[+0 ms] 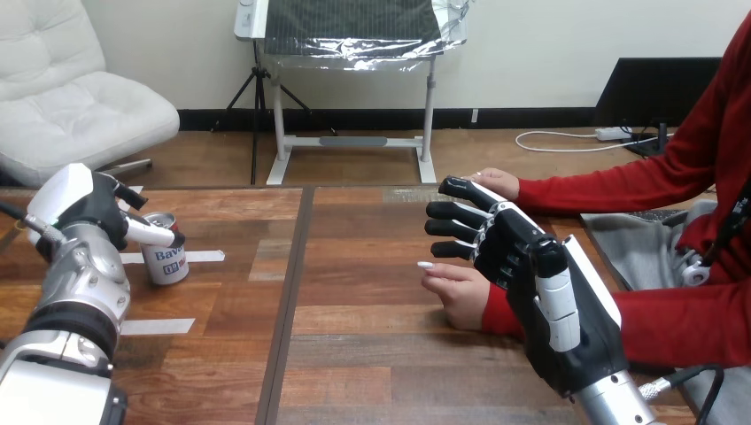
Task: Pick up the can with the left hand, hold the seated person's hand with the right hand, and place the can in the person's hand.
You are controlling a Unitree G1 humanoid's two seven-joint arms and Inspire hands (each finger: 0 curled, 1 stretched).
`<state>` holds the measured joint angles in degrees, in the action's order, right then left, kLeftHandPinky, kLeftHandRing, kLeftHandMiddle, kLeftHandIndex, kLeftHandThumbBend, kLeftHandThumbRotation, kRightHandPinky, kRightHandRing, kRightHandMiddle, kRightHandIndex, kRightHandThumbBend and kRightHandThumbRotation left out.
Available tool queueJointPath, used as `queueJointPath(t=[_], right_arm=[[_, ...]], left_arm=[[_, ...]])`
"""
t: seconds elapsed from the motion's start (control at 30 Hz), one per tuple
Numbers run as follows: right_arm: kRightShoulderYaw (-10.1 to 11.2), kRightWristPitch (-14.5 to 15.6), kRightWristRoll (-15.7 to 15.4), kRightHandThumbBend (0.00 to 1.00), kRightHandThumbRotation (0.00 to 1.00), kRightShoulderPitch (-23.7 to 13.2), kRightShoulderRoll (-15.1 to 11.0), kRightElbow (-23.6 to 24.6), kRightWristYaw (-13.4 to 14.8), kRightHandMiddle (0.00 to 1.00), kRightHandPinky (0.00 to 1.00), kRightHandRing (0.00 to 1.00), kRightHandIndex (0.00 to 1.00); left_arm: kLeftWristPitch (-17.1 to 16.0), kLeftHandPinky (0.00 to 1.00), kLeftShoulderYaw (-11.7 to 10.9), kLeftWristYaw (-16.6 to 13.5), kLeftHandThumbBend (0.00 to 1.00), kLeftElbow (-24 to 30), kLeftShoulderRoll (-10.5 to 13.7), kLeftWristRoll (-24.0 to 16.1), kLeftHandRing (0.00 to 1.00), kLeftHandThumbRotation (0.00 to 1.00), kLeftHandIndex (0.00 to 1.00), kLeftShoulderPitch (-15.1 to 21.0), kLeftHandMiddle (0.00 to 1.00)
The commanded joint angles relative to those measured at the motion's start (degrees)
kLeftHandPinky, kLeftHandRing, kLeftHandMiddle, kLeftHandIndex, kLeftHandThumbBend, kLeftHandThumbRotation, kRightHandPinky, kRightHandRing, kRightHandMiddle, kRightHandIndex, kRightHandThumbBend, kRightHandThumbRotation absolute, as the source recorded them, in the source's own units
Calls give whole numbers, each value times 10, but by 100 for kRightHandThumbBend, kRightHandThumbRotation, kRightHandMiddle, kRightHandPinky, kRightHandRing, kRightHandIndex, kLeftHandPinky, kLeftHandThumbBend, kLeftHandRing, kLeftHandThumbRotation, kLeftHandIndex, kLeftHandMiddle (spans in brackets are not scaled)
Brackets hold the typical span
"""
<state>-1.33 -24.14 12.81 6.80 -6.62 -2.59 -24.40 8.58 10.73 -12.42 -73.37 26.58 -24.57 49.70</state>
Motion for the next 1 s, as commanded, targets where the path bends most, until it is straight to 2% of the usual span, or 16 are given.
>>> queueJointPath(t=[0.0,0.17,0.47,0.97], right_arm=[[3,-4,3,88,100,-36,3,10,3,80,74,79,85],[3,-3,4,88,100,-36,2,10,2,80,74,79,85],[4,-4,6,88,100,-37,3,8,2,80,74,79,85],[4,-2,7,88,100,-37,3,8,1,80,74,80,85]], left_arm=[[-11,32,3,-15,87,30,5,-4,44,14,62,50,51],[-12,42,6,-15,87,30,6,-7,56,16,63,51,61],[-6,59,19,-27,88,28,6,-25,70,20,69,54,73],[6,72,31,-58,92,30,-1,-40,80,27,81,59,83]])
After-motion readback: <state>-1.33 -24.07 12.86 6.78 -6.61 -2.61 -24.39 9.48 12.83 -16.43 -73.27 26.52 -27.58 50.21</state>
